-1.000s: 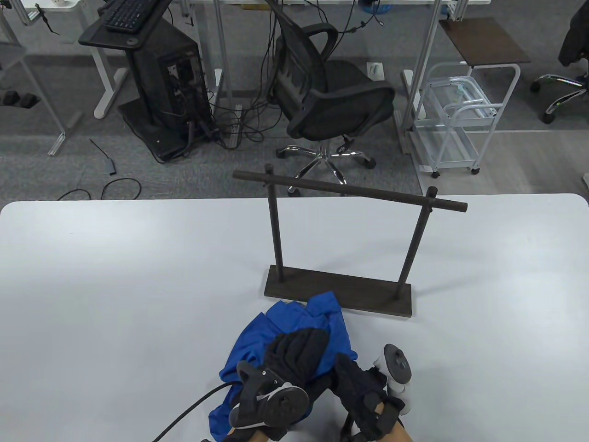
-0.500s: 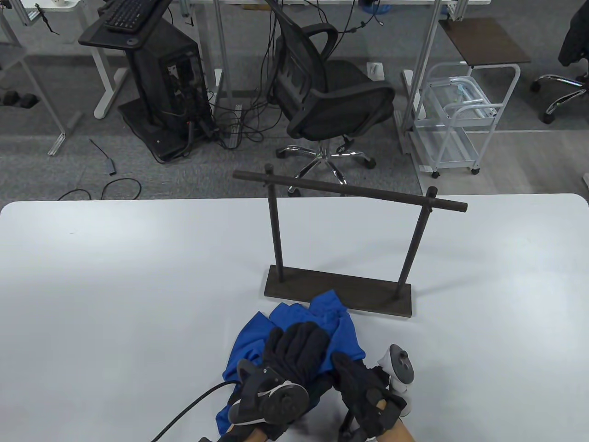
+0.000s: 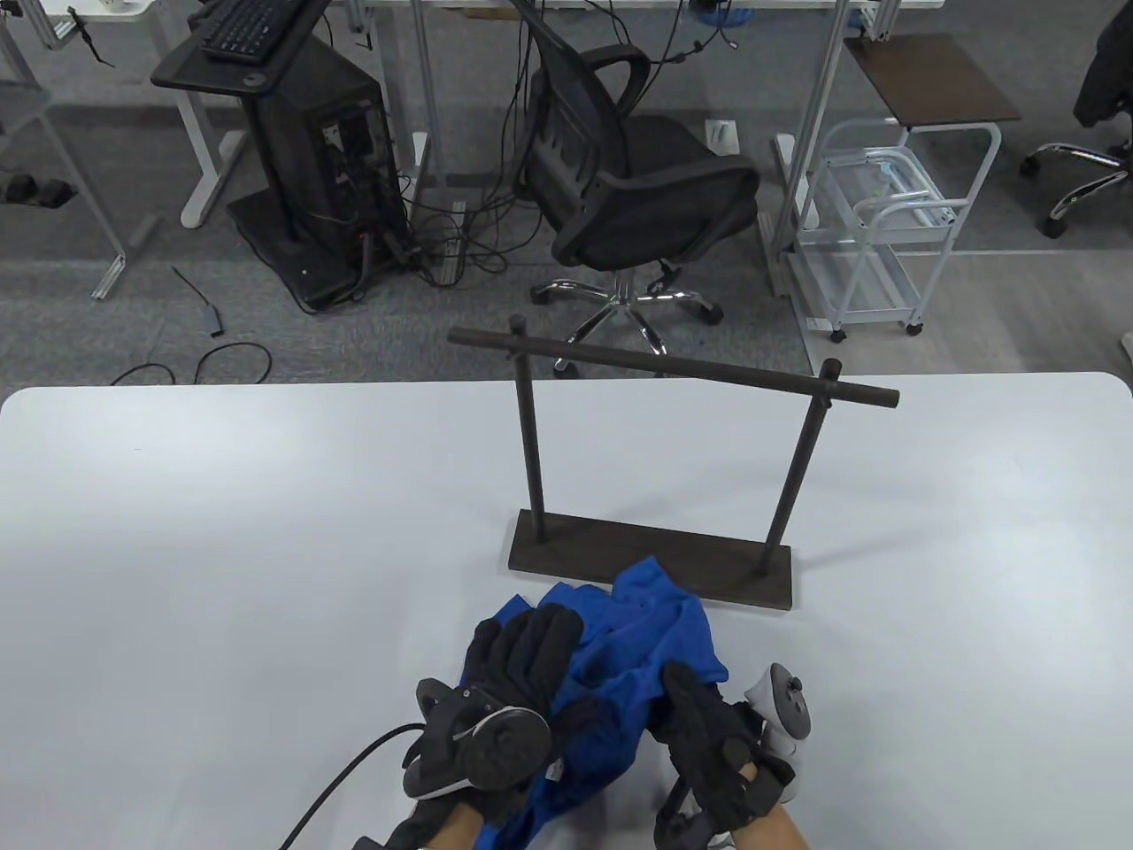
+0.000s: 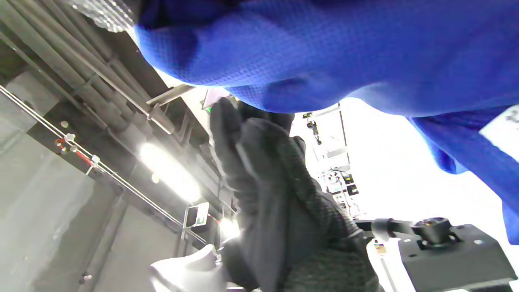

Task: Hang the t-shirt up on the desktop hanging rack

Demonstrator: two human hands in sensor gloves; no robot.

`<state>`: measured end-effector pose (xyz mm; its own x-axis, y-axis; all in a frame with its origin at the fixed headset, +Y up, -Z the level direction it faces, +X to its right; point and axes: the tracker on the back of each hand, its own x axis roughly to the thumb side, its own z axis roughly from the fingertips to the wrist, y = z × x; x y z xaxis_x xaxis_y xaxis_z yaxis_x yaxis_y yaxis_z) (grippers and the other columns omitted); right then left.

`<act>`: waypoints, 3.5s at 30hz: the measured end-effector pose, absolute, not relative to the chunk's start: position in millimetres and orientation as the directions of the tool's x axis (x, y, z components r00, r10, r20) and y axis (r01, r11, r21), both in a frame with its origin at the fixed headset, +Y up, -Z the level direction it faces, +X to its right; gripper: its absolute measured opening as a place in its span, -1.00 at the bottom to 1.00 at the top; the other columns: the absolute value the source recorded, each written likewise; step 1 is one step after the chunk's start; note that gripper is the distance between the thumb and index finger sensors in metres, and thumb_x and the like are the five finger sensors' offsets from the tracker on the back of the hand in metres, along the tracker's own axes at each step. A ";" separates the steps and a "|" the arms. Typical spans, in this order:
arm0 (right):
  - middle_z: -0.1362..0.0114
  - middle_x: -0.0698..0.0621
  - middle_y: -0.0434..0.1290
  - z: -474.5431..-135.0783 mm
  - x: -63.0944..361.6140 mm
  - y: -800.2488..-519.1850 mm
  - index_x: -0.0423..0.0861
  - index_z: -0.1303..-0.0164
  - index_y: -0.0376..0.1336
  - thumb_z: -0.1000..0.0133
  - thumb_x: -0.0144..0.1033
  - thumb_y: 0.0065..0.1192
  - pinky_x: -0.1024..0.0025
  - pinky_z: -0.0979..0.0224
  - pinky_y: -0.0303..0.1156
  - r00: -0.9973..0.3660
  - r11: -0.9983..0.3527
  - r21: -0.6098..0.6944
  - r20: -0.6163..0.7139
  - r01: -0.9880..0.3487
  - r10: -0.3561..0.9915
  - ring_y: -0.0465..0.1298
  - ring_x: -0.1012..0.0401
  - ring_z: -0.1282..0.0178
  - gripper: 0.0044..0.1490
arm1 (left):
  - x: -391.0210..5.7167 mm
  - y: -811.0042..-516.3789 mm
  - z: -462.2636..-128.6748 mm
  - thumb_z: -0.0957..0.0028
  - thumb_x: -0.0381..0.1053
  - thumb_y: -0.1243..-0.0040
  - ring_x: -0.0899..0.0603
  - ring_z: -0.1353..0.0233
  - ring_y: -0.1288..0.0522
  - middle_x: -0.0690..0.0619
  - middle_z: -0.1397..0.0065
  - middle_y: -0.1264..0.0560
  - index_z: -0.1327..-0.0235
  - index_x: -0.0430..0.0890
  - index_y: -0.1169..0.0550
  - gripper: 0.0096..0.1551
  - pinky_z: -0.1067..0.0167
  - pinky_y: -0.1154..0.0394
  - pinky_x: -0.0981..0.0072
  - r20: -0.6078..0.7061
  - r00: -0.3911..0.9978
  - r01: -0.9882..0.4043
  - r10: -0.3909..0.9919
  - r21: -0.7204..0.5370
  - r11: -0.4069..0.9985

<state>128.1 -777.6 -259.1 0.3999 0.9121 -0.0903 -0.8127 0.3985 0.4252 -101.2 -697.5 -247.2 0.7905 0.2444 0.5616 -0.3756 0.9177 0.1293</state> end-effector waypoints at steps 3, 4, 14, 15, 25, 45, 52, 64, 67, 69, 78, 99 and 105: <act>-0.62 -0.14 -0.01 -259.5 130.0 -776.1 0.13 -0.59 -0.29 -0.20 0.19 -0.02 -0.32 -0.48 -0.08 0.414 0.408 0.418 -0.081 -0.812 0.907 0.11 -0.22 -0.50 -0.10 | -116.6 -706.3 -257.4 0.07 0.33 0.05 -0.45 -0.49 -0.30 -0.30 -0.55 -0.15 -0.51 -0.21 -0.03 0.02 -0.32 -0.16 -0.54 0.500 0.830 -0.349 0.247 0.119 0.929; -0.62 -0.14 -0.01 -259.7 130.8 -775.3 0.13 -0.58 -0.30 -0.20 0.19 -0.02 -0.32 -0.48 -0.08 0.422 0.414 0.416 -0.079 -0.809 0.903 0.12 -0.22 -0.50 -0.09 | -124.4 -711.0 -261.8 0.07 0.33 0.04 -0.45 -0.48 -0.30 -0.30 -0.55 -0.16 -0.51 -0.22 -0.03 0.02 -0.32 -0.16 -0.54 0.468 0.847 -0.337 0.252 0.106 0.935; -0.63 -0.13 -0.06 -259.1 132.2 -772.6 0.18 -0.56 -0.41 -0.18 0.28 -0.03 -0.29 -0.49 -0.06 0.474 0.452 0.425 -0.059 -0.784 0.878 0.14 -0.18 -0.47 -0.02 | -173.3 -748.3 -282.4 0.05 0.30 0.01 -0.51 -0.49 -0.23 -0.32 -0.55 -0.14 -0.50 -0.23 -0.03 0.02 -0.30 -0.13 -0.56 0.225 0.956 -0.191 0.189 -0.010 0.981; -0.63 -0.13 -0.06 -259.0 132.3 -772.2 0.18 -0.55 -0.42 -0.18 0.28 -0.04 -0.29 -0.49 -0.06 0.477 0.453 0.426 -0.057 -0.783 0.877 0.14 -0.18 -0.47 -0.01 | -174.0 -750.1 -282.8 0.05 0.30 0.02 -0.51 -0.49 -0.24 -0.32 -0.55 -0.14 -0.51 -0.23 -0.03 0.02 -0.30 -0.13 -0.56 0.215 0.964 -0.159 0.158 -0.011 0.987; -0.63 -0.15 -0.09 -262.1 132.1 -742.1 0.19 -0.55 -0.44 -0.17 0.31 -0.05 -0.25 -0.49 -0.01 0.518 0.453 0.466 0.014 -0.760 0.856 0.20 -0.13 -0.40 0.01 | -171.8 -757.1 -284.5 0.05 0.31 0.02 -0.50 -0.50 -0.23 -0.31 -0.56 -0.13 -0.51 -0.22 -0.01 0.02 -0.31 -0.15 -0.54 0.210 0.973 -0.084 0.094 -0.055 0.995; -0.62 -0.21 -0.06 -280.5 135.8 -588.7 0.11 -0.59 -0.35 -0.18 0.29 -0.06 -0.24 -0.43 0.09 0.416 0.250 0.528 0.220 -0.812 0.882 0.31 -0.13 -0.23 -0.02 | -170.0 -757.7 -283.2 0.06 0.31 0.02 -0.50 -0.51 -0.22 -0.31 -0.56 -0.12 -0.51 -0.22 0.00 0.02 -0.31 -0.15 -0.53 0.232 0.969 -0.080 0.089 -0.045 0.996; -0.64 -0.22 -0.19 -283.6 145.2 -528.6 0.08 -0.60 -0.27 -0.16 0.29 -0.02 -0.24 -0.40 0.12 0.342 0.157 0.438 0.383 -0.885 0.858 0.35 -0.12 -0.14 -0.02 | -169.0 -757.5 -282.1 0.05 0.30 0.03 -0.50 -0.51 -0.21 -0.31 -0.56 -0.12 -0.51 -0.22 0.00 0.02 -0.32 -0.15 -0.53 0.238 0.967 -0.085 0.093 -0.044 0.995; -0.66 -0.20 -0.21 -293.5 154.5 -418.9 0.02 -0.60 -0.15 -0.11 0.24 0.08 -0.28 -0.40 0.11 0.259 0.099 0.302 0.550 -0.948 0.794 0.35 -0.17 -0.12 -0.02 | -164.3 -753.2 -281.3 0.05 0.31 0.03 -0.51 -0.52 -0.19 -0.30 -0.57 -0.11 -0.51 -0.21 0.01 0.03 -0.32 -0.13 -0.54 0.263 0.961 -0.081 0.084 -0.023 0.996; -0.67 -0.18 -0.27 -296.5 156.1 -394.1 0.00 -0.59 -0.13 -0.09 0.19 0.16 -0.29 -0.43 0.07 0.231 0.095 0.251 0.595 -0.963 0.769 0.32 -0.17 -0.17 0.00 | -164.7 -752.7 -281.3 0.06 0.31 0.03 -0.51 -0.52 -0.18 -0.30 -0.57 -0.11 -0.51 -0.21 0.01 0.03 -0.32 -0.13 -0.54 0.262 0.961 -0.080 0.083 -0.023 0.997; -0.67 -0.16 -0.32 -300.4 157.0 -377.0 -0.01 -0.59 -0.12 -0.08 0.17 0.19 -0.29 -0.46 0.04 0.213 0.117 0.192 0.624 -0.974 0.752 0.29 -0.16 -0.24 0.00 | -165.1 -752.4 -281.4 0.06 0.31 0.02 -0.51 -0.52 -0.17 -0.30 -0.57 -0.11 -0.51 -0.21 0.01 0.03 -0.32 -0.12 -0.55 0.261 0.961 -0.084 0.087 -0.025 0.996; -0.70 -0.02 -0.37 -322.4 134.4 -323.7 0.05 -0.59 -0.10 -0.05 0.10 0.26 -0.30 -0.56 -0.16 0.204 0.149 0.140 0.610 -0.979 0.766 0.10 -0.17 -0.44 -0.02 | -163.4 -747.5 -280.0 0.06 0.32 0.03 -0.52 -0.53 -0.15 -0.31 -0.57 -0.09 -0.51 -0.21 0.02 0.04 -0.32 -0.10 -0.56 0.279 0.955 -0.102 0.102 -0.012 0.995; -0.72 0.04 -0.19 -405.5 91.5 -379.0 0.19 -0.56 -0.07 -0.06 -0.04 0.31 -0.38 -0.54 -0.24 -0.495 -0.471 -0.160 0.377 -0.867 0.783 0.11 -0.25 -0.51 -0.09 | -153.5 -752.9 -288.4 0.05 0.31 0.03 -0.51 -0.54 -0.14 -0.29 -0.58 -0.08 -0.52 -0.20 0.03 0.03 -0.33 -0.07 -0.57 0.334 0.942 -0.021 0.033 -0.039 0.999; -0.72 -0.03 -0.11 -417.8 88.6 -395.9 0.19 -0.57 -0.05 -0.06 -0.01 0.29 -0.38 -0.54 -0.22 -0.684 -0.667 -0.154 0.160 -0.729 0.712 0.04 -0.32 -0.54 -0.10 | -150.7 -752.9 -287.9 0.05 0.31 0.03 -0.52 -0.57 -0.04 -0.27 -0.60 -0.06 -0.52 -0.19 0.05 0.04 -0.34 -0.03 -0.57 0.345 0.939 0.009 0.003 -0.033 0.999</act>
<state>88.6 -395.9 -417.8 -0.6842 0.7116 0.1598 -0.7293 -0.6667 -0.1537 -150.7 -752.9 -287.9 0.9385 0.0032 0.3452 0.0086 0.9994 -0.0327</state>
